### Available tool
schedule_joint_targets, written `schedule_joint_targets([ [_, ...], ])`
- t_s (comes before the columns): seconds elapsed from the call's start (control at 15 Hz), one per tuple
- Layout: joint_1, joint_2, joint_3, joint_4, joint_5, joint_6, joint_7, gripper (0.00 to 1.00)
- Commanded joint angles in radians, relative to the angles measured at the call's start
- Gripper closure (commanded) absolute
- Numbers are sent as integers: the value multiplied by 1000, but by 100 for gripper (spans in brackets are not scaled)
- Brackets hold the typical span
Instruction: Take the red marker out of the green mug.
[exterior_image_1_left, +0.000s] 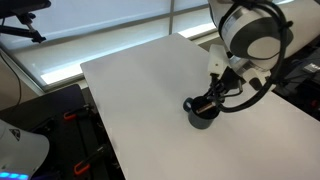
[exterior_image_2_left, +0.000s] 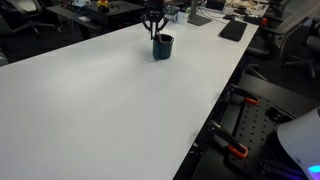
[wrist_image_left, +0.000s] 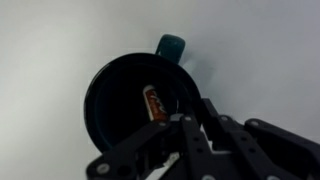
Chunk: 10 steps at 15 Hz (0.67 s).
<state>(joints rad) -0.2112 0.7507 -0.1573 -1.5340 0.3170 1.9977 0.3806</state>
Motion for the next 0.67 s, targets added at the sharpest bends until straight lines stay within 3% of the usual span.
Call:
schedule_joint_targets([
  [0.0, 13, -39, -2, -49, -17, 29, -9, 93],
  [0.07, 14, -41, -1, -47, -16, 26, -5, 70],
  [0.13, 21, -38, -4, -42, -27, 22, -1, 60],
  [0.6, 108, -137, -5, -43, -145, -13, 12, 9],
])
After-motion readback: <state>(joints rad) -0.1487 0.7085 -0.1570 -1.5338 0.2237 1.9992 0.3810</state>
